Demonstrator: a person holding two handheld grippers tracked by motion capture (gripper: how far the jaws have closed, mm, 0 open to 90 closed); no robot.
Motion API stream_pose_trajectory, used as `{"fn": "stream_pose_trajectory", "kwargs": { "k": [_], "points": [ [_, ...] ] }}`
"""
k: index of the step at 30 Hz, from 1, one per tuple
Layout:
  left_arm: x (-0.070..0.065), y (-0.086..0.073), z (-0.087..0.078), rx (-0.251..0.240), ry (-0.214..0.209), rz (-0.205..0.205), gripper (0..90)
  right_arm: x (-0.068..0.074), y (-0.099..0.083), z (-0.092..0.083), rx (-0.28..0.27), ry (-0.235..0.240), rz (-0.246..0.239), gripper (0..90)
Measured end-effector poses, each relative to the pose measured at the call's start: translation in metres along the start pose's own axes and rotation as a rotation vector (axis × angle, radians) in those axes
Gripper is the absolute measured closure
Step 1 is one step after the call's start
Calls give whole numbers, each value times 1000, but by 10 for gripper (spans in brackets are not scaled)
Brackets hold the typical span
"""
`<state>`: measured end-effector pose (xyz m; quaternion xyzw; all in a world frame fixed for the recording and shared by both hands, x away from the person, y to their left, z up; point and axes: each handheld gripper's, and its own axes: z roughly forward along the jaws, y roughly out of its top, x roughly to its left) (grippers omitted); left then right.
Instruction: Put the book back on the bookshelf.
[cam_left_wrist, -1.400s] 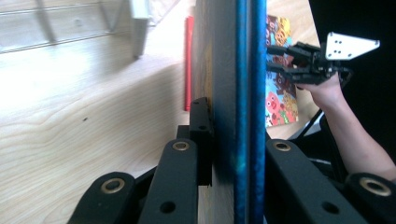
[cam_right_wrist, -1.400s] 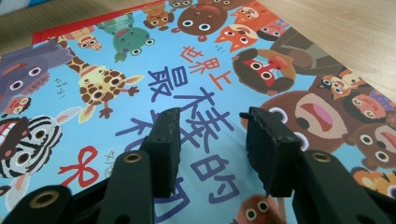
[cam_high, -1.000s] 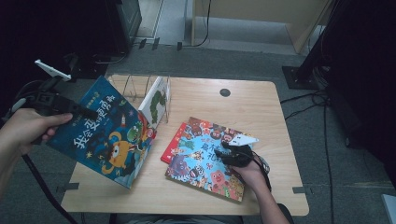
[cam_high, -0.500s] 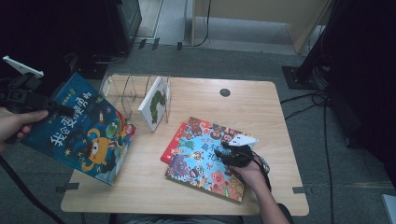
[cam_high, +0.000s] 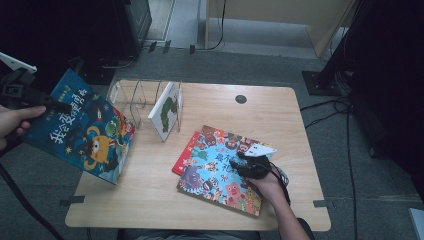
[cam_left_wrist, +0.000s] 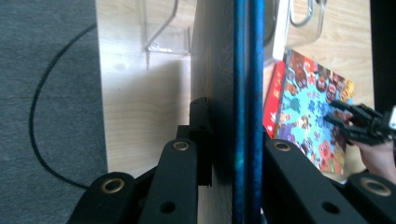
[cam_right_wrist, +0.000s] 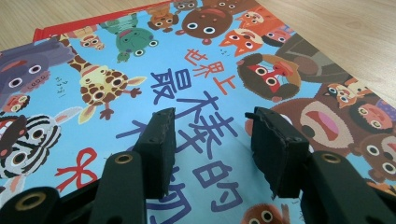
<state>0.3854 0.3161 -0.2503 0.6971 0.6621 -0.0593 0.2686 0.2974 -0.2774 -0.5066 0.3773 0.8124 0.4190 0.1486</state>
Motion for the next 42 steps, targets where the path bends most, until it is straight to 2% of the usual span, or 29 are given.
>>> {"fn": "stream_pose_trajectory", "kwargs": {
  "k": [6, 19, 28, 42],
  "points": [
    [-2, 15, 0, -13, 2, -6, 804, 0, 0, 0, -1, 0, 1, 505],
    [4, 47, 18, -35, 14, -35, 807, 2, 0, 0, 5, -13, -13, 515],
    [4, 68, 26, -65, 11, -37, 805, 4, 0, 1, 6, -24, -32, 520],
    [2, 94, 46, -55, 10, -18, 804, 5, 0, 1, 8, -39, -29, 517]
  ]
}}
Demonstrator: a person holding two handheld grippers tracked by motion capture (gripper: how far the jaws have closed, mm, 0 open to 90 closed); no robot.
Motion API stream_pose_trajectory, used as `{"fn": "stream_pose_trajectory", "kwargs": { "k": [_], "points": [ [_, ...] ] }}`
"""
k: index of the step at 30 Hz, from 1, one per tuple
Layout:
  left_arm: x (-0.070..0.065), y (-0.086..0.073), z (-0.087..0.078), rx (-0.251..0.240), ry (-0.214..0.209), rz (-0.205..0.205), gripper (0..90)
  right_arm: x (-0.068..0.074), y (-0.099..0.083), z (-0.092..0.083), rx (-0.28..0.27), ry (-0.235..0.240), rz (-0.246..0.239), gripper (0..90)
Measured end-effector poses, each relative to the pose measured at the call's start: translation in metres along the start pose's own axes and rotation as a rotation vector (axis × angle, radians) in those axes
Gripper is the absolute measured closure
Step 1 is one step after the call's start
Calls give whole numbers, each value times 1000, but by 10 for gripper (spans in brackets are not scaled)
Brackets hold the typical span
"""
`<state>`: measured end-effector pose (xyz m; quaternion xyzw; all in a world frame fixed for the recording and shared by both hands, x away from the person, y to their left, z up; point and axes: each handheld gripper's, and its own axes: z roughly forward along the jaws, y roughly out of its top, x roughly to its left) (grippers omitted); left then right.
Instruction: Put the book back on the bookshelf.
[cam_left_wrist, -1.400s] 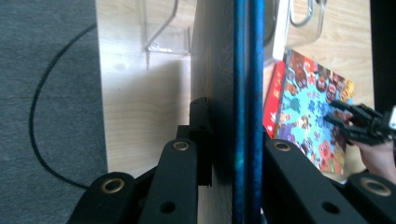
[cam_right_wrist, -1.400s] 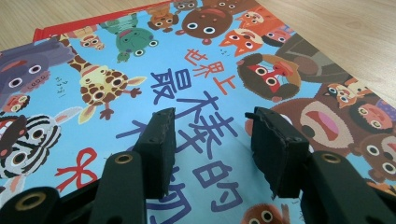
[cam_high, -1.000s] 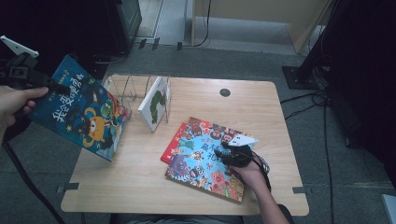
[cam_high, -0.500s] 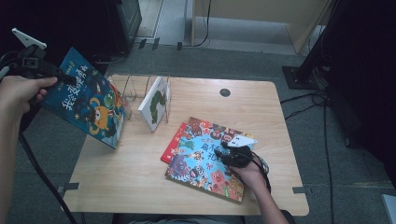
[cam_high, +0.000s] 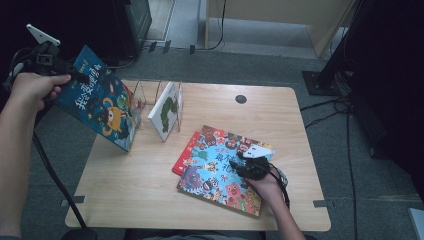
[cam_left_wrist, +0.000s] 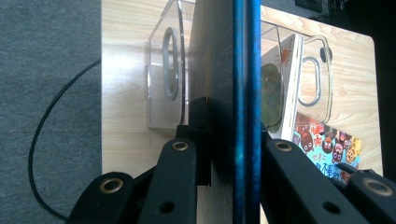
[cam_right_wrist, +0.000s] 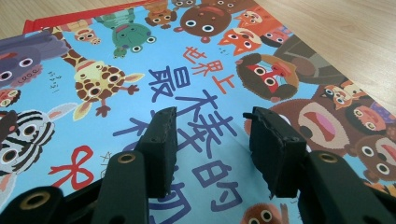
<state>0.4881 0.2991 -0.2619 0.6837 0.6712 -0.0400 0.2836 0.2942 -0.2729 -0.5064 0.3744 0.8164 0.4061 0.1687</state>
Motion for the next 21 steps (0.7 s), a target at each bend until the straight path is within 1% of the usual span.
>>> {"fn": "stream_pose_trajectory", "kwargs": {
  "k": [3, 4, 7, 13, 14, 15, 19, 21],
  "points": [
    [1, 3, 5, 9, -4, 3, 803, 1, 0, 0, -1, -10, 3, 515],
    [1, 4, 5, 5, -6, 3, 803, 1, -1, -1, 0, -12, 7, 515],
    [6, 6, 6, 7, -34, -3, 795, 2, -3, -2, -8, -17, 13, 512],
    [16, 7, 6, 3, -21, -3, 793, 3, -5, -3, -16, -19, 14, 506],
    [17, 7, 5, 3, -19, 1, 782, 3, -5, -3, -17, -19, 15, 506],
    [17, 7, 5, 2, -29, 5, 761, 3, -5, -3, -17, -17, 16, 506],
    [17, 6, 4, 0, -41, 29, 701, 3, -5, -3, -19, -15, 17, 506],
    [16, 6, 3, -2, -49, 38, 641, 2, -5, -3, -20, -13, 18, 505]
  ]
}}
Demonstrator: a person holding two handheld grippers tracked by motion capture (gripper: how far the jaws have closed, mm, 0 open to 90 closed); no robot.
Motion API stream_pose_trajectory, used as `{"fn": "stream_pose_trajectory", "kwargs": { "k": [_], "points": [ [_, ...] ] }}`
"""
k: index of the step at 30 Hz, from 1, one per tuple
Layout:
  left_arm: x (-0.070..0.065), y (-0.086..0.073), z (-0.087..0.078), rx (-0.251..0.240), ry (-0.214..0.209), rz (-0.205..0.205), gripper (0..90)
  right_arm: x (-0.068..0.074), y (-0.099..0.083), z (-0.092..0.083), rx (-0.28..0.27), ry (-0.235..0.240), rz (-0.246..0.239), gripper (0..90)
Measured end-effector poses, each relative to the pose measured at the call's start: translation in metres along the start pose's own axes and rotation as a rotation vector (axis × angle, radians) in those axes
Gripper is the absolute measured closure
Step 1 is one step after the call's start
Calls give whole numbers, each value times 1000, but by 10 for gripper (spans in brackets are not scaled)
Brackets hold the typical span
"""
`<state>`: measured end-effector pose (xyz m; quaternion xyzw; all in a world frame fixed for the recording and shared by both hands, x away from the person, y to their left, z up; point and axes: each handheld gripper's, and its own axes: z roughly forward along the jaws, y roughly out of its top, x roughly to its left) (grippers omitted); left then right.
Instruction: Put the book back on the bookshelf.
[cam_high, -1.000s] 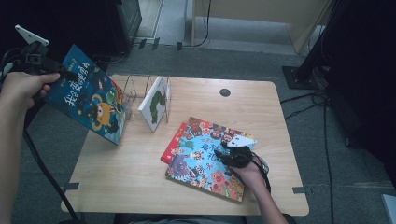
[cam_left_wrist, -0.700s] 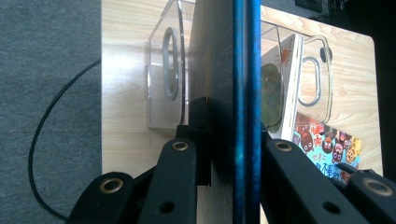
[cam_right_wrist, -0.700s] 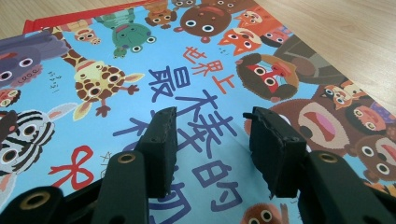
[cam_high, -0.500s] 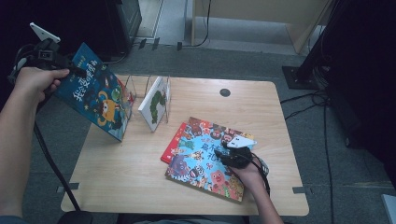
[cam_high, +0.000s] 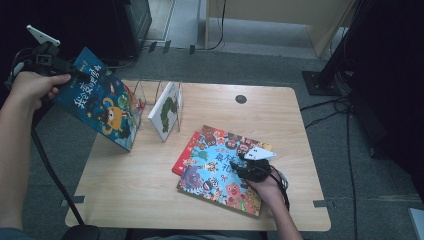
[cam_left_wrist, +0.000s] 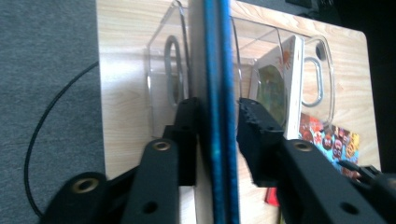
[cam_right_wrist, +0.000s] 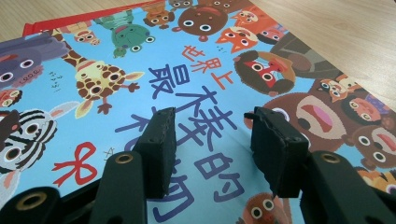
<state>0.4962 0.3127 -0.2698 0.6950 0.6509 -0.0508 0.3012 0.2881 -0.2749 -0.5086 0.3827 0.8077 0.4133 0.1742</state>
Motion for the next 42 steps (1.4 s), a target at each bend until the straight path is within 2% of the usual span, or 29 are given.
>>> {"fn": "stream_pose_trajectory", "kwargs": {
  "k": [1, 4, 7, 10, 11, 13, 15, 18, 21, 26, 28, 31, 33, 36, 42],
  "points": [
    [0, 0, -1, -4, -4, -1, 587, 0, 0, 0, 0, 1, 1, 504],
    [-1, -4, -4, -4, 17, 8, 521, -1, 0, -1, 0, 5, 4, 502],
    [-1, -10, -8, -4, 36, 15, 484, -2, -1, -1, -4, 12, 12, 502],
    [-2, -17, -15, -7, 20, 22, 463, -2, 0, -1, -1, 17, 24, 503],
    [-4, -22, -17, -19, 18, 26, 461, -3, 0, -1, 2, 21, 29, 503],
    [-5, -30, -20, -19, 23, 23, 455, -4, 1, -2, 5, 27, 43, 509],
    [-8, -38, -21, -9, 30, 38, 449, -6, 2, -2, 9, 35, 62, 515],
    [-10, -53, -23, -15, 7, 48, 442, -9, 4, -3, 10, 36, 76, 516],
    [-10, -68, -24, -31, -3, 48, 439, -12, 6, -6, -10, 31, 81, 523],
    [-12, -92, -22, -30, 11, 64, 431, -17, 7, -10, -38, 24, 90, 529],
    [-12, -102, -21, -39, 5, 54, 430, -19, 10, -10, -15, 20, 86, 524],
    [-16, -117, -21, -70, 13, 71, 432, -23, 12, -10, -29, 18, 84, 526],
    [-18, -125, -20, -60, 13, 84, 430, -25, 13, -9, -30, 18, 89, 528],
    [-19, -136, -19, -69, 23, 79, 431, -28, 14, -8, -32, 21, 93, 533],
    [-21, -155, -17, -74, -3, 82, 435, -30, 13, -8, -42, 23, 99, 536]
  ]
}}
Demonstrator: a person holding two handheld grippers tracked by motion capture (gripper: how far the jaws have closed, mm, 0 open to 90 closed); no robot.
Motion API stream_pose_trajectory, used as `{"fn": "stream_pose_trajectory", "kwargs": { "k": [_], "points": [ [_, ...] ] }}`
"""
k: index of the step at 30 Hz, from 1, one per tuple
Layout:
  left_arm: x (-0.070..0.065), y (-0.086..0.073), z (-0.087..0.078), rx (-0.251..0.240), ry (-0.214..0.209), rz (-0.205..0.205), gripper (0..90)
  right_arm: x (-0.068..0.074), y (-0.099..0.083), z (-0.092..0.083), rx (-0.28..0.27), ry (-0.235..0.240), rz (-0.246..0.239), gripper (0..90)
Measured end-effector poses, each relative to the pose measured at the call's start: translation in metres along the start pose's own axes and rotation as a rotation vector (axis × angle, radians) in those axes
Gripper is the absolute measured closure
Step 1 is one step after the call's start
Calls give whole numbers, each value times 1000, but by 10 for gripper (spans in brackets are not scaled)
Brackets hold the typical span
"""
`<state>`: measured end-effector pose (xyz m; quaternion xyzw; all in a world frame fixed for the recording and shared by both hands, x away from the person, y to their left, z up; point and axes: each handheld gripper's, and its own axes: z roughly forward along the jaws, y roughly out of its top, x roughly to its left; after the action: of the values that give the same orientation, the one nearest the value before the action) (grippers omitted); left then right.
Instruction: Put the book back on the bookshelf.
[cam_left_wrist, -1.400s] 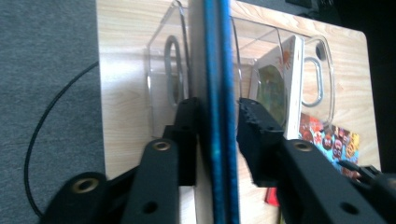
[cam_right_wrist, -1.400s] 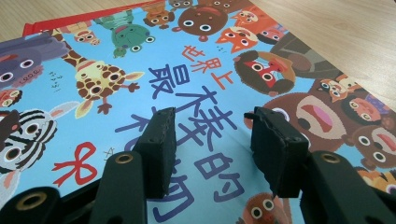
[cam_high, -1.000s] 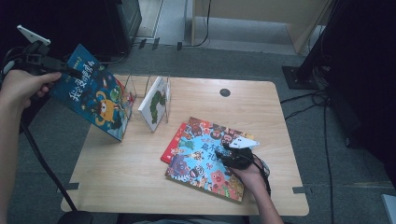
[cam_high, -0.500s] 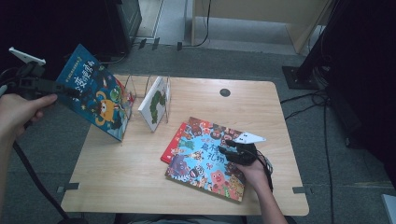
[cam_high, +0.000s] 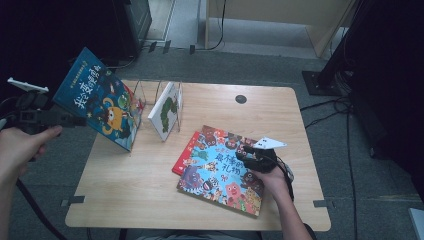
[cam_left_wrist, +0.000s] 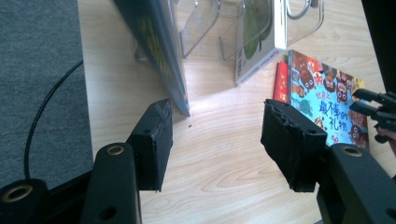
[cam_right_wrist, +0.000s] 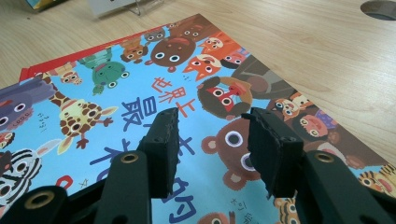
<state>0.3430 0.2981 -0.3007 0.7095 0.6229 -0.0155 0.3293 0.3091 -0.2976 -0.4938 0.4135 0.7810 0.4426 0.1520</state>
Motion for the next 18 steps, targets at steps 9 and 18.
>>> {"fn": "stream_pose_trajectory", "kwargs": {
  "k": [9, 18],
  "points": [
    [-34, -12, 25, 22, -27, 99, 434, -3, 1, 1, 32, -8, 6, 533],
    [-51, -15, 62, 32, -57, 152, 437, -3, -1, -2, 31, -9, 3, 541]
  ]
}}
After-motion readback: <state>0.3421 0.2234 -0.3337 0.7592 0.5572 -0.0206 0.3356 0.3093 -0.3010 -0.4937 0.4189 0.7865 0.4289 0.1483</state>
